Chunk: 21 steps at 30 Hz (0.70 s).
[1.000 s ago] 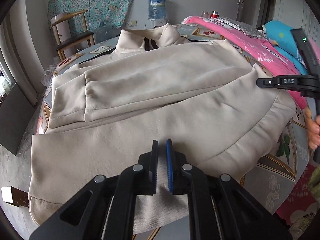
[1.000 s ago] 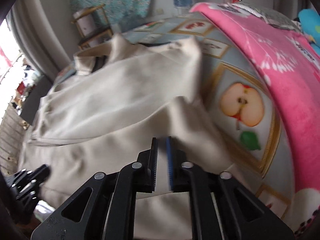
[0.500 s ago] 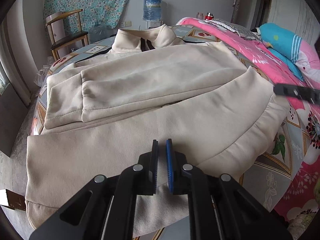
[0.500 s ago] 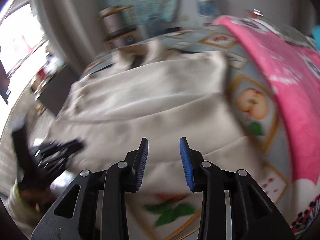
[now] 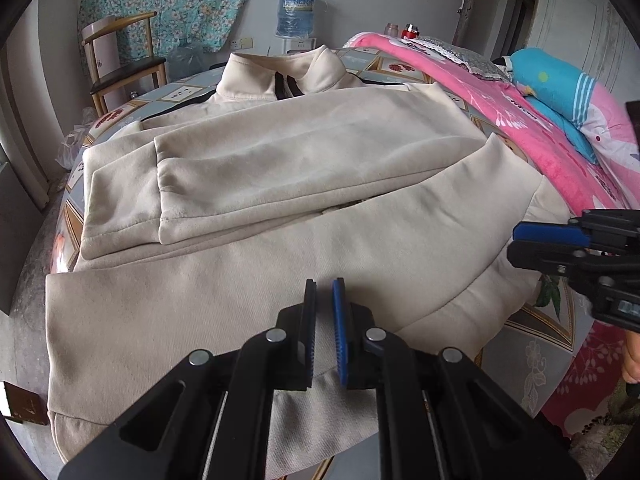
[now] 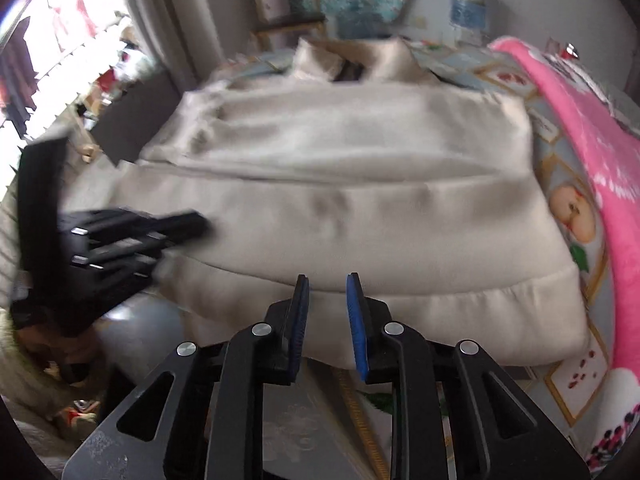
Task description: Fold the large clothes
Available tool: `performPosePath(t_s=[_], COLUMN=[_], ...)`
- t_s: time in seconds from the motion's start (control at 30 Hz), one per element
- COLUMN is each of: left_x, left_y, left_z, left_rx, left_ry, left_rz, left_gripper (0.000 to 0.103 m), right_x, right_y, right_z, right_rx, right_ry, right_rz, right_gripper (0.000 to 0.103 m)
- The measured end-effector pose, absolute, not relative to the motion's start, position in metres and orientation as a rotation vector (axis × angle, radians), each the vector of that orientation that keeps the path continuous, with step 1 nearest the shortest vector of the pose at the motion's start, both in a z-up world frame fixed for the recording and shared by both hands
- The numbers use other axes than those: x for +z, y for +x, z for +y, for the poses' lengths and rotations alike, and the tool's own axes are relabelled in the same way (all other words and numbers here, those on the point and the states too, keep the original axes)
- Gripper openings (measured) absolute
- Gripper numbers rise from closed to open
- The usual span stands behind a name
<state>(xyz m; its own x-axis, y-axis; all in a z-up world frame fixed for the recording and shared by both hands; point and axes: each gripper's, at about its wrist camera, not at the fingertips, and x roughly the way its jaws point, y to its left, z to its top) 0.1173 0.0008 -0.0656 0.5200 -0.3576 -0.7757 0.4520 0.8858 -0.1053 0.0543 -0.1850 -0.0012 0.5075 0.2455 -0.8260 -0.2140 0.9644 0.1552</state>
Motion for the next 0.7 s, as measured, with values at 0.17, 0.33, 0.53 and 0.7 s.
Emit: performPosePath(t_s=[0.17, 0.33, 0.53, 0.7], left_x=[-0.066, -0.066, -0.067, -0.067], left_y=[0.120, 0.122, 0.125, 0.129], left_z=[0.005, 0.008, 0.012, 0.020], left_rx=[-0.498, -0.515, -0.533, -0.555], left_ry=[0.075, 0.058, 0.027, -0.035], left_rz=[0.913, 0.916, 0.934, 0.952], left_gripper=[0.009, 0.009, 0.009, 0.009], right_x=[-0.024, -0.028, -0.003, -0.034], right_y=[0.057, 0.060, 0.051, 0.062], right_z=[-0.148, -0.151, -0.122, -0.112], right_rx=[0.302, 0.271, 0.388, 0.382], right_ry=[-0.075, -0.043, -0.061, -0.089], right_rz=[1.040, 1.083, 0.989, 1.048], right_gripper=[0.018, 0.018, 0.018, 0.018])
